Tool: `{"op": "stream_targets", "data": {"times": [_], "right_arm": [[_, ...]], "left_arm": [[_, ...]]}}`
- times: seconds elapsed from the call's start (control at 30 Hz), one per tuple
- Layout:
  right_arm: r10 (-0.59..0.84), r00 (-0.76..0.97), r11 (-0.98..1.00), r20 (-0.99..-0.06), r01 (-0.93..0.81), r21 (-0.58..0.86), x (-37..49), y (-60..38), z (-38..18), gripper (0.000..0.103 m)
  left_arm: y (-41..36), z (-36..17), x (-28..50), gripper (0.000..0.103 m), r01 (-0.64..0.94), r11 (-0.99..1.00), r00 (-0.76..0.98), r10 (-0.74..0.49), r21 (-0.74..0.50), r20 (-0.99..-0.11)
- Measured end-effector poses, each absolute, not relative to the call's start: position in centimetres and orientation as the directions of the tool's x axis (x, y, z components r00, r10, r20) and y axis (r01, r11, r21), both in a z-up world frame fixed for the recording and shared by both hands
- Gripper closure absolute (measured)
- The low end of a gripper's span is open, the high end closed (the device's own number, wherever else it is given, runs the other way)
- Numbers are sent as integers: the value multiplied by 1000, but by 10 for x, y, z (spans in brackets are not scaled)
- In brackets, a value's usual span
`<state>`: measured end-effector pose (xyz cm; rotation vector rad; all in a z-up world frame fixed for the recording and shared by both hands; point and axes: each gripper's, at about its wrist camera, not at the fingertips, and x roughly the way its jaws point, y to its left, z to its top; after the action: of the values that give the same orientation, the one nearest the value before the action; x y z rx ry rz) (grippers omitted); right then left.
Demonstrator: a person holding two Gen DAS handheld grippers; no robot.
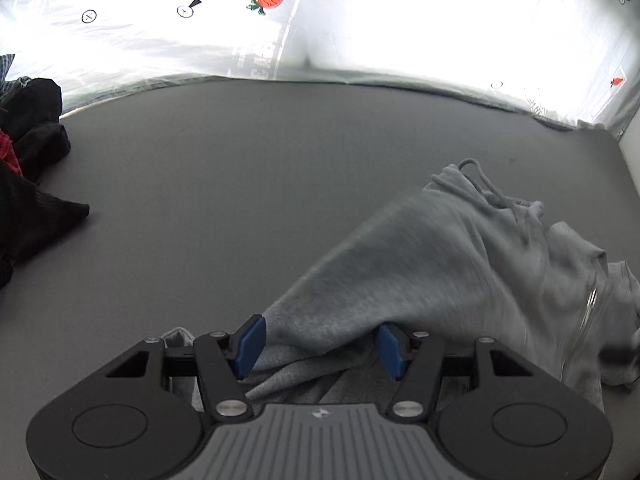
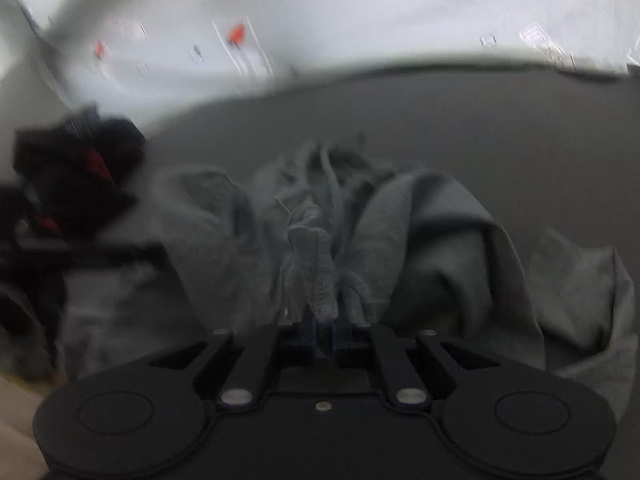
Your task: Fold clothes
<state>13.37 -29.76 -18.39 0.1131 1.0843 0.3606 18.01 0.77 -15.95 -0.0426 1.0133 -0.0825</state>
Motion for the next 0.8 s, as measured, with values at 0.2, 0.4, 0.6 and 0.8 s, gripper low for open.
{"op": "stream_targets", "data": {"times": [0.2, 0.4, 0.6, 0.8], "right_arm": [[357, 453, 933, -817, -204, 295, 106, -308, -180, 71], [411, 642, 895, -647, -148, 421, 150, -326, -141, 40], [186, 647, 980, -739, -66, 188, 222, -313, -154, 34], [272, 537, 941, -799, 25, 338, 270, -313, -197, 35]], "left_arm": [[-13, -151, 190, 43, 140, 990, 538, -73, 4, -840], [-31, -128, 226, 39, 174, 983, 573, -154, -64, -805], [-64, -109, 274, 24, 213, 974, 616, -190, -71, -764], [-119, -160, 332, 24, 304, 953, 540, -178, -6, -823]]}}
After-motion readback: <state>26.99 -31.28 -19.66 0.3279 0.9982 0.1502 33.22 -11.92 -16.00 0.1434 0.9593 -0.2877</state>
